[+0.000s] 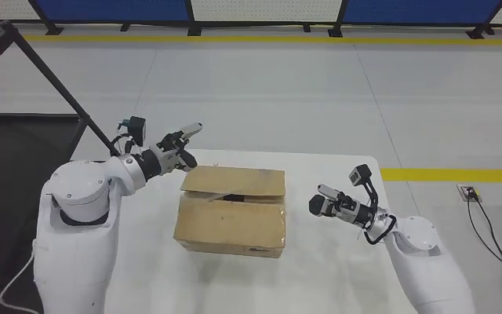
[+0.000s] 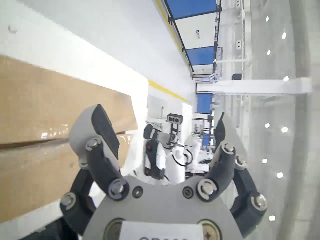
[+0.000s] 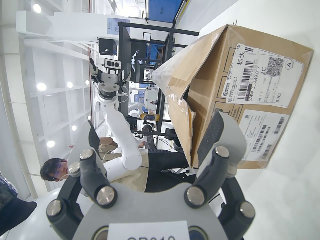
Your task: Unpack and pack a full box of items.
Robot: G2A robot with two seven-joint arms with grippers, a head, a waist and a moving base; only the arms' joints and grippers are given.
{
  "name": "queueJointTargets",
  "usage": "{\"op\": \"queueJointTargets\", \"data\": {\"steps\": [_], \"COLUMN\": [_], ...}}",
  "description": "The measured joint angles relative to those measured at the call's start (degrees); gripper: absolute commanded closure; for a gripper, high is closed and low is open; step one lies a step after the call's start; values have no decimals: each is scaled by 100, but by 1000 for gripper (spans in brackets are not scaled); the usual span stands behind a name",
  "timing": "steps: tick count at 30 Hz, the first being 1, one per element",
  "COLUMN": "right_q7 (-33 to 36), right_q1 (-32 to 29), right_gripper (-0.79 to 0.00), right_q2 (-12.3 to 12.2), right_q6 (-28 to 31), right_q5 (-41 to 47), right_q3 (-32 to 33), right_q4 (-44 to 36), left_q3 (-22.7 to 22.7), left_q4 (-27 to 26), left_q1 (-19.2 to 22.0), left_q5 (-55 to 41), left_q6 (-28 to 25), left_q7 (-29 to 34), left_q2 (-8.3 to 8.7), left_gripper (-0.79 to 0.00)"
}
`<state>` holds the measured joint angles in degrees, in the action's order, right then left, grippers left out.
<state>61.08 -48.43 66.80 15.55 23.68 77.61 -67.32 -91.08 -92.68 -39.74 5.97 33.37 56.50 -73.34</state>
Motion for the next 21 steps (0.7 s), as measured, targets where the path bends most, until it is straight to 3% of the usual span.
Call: {"op": "queueJointTargets", "data": {"steps": [7, 10, 14, 21], "right_q7": [82, 104, 135, 143], "right_q1": [96, 184, 311, 404], "right_gripper": [-785, -785, -785, -785], "right_q2": [-16, -14, -3, -1], "right_q6": [90, 75, 36, 49], "right_q5": [116, 133, 121, 145], "right_q3": [-2, -45, -144, -223], "right_q4": [255, 326, 409, 547], "left_q3": [70, 181, 624, 1527], "left_q4": [7, 233, 591, 1186], "left_q1": [-33, -139, -32, 140], "left_q5": [79, -376, -829, -1084], "left_q6": [-103, -165, -355, -1001], "left_q7": [-82, -224, -489, -1587], "left_q2": [-7, -43, -119, -306], "left_gripper": [-785, -785, -785, -785]}}
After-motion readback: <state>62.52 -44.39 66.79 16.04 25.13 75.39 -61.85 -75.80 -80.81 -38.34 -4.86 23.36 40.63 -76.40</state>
